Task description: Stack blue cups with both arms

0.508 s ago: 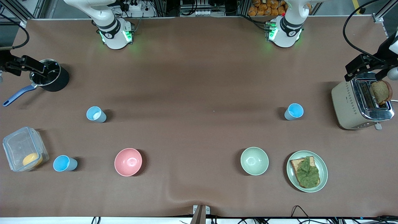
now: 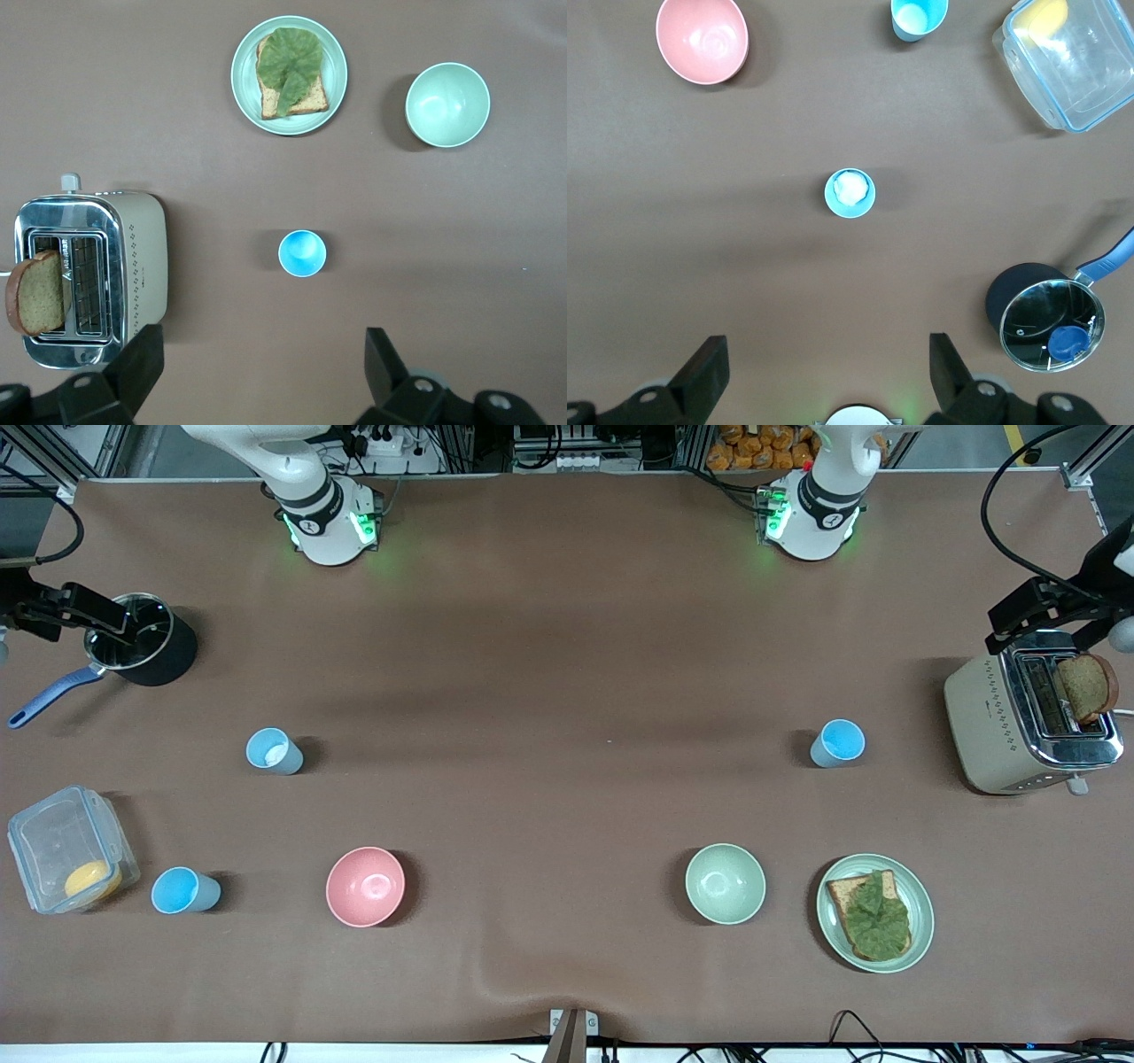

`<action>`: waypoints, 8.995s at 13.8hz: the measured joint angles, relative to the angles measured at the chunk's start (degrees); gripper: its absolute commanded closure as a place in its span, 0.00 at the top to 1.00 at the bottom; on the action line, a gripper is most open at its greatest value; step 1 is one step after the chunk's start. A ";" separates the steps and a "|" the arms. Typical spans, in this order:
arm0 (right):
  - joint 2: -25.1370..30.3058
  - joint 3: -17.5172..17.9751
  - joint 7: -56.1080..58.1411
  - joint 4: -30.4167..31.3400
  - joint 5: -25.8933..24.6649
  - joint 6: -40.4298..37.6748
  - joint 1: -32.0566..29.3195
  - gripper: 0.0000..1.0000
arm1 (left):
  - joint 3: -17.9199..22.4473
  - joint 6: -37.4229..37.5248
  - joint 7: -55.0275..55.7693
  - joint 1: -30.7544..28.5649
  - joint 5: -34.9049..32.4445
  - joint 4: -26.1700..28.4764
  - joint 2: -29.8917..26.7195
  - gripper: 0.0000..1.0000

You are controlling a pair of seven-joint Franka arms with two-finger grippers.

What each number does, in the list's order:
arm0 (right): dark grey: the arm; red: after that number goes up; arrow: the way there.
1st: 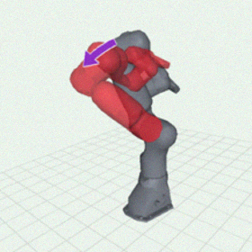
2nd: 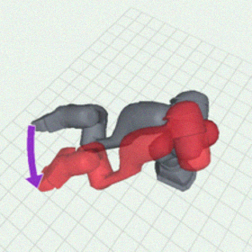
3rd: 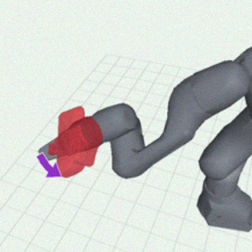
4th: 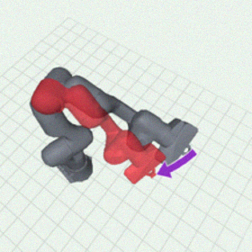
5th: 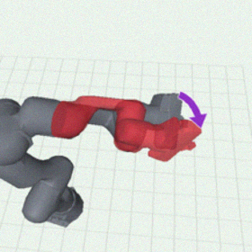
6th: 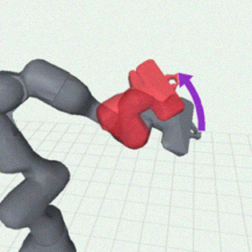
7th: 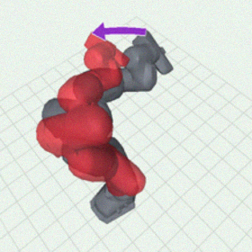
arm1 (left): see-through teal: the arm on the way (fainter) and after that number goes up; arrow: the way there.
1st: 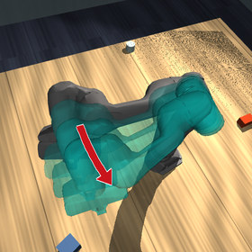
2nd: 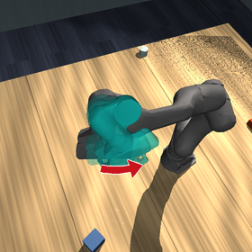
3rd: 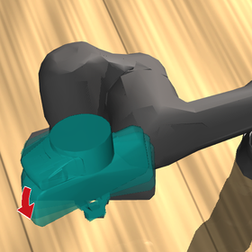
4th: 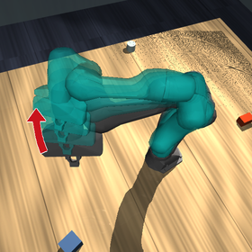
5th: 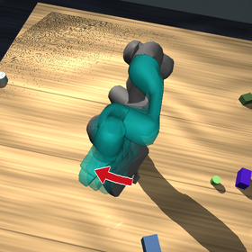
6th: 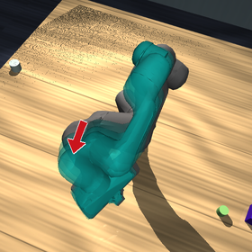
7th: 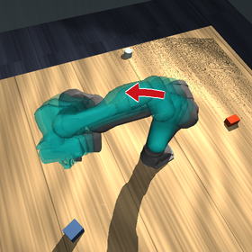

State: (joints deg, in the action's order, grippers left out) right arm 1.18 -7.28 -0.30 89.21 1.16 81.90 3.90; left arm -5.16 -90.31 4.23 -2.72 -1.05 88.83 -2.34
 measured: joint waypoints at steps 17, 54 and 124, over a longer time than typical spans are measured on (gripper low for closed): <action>-0.06 0.02 0.00 -0.02 0.00 -0.10 0.00 1.00 | 0.50 -33.82 -0.90 -2.54 0.00 30.73 4.00 1.00; -18.18 -0.42 1.70 33.52 -0.40 48.07 6.57 1.00 | -0.54 -55.84 -0.89 -1.41 0.00 44.06 16.97 0.00; -14.48 -0.87 -10.46 -4.73 4.47 5.82 6.29 1.00 | -23.08 -37.50 96.62 32.54 -19.83 -4.82 42.33 0.00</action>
State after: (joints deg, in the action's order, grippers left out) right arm -13.29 -8.15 -10.76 84.48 5.62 87.72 10.19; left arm -28.24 -127.81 100.85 29.82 -20.88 84.01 39.99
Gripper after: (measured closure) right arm 0.000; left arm 0.969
